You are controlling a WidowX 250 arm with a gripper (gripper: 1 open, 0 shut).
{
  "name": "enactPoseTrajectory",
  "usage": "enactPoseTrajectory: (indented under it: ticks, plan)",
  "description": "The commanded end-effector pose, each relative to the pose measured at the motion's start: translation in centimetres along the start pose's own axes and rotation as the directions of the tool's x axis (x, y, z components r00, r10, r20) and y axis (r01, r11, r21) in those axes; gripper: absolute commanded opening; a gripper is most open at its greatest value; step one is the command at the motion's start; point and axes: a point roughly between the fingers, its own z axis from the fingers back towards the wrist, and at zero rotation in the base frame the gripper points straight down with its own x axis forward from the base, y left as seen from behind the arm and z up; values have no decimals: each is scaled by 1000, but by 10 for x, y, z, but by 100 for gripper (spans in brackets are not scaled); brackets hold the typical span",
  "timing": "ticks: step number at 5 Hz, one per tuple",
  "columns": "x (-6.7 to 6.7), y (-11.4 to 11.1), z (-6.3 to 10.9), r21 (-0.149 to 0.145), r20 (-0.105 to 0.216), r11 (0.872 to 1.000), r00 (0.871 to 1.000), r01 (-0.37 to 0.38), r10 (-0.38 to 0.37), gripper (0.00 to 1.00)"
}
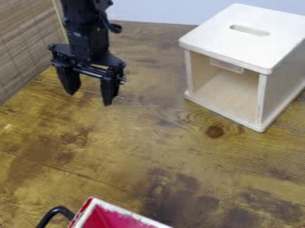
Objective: Close the drawer
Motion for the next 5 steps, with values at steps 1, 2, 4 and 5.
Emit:
enactPoseTrajectory:
  ticks: [1, 2, 4, 5]
  plan:
    - [4, 7, 9, 7, 36, 999, 999, -32, 32, 100]
    - [3, -5, 3, 8, 10, 999, 999, -38, 38, 100]
    - [-11, -50, 14, 10, -21, 994, 994, -110, 110, 100]
    - [-17, -42, 10, 8, -8, 986, 986, -167, 167, 100]
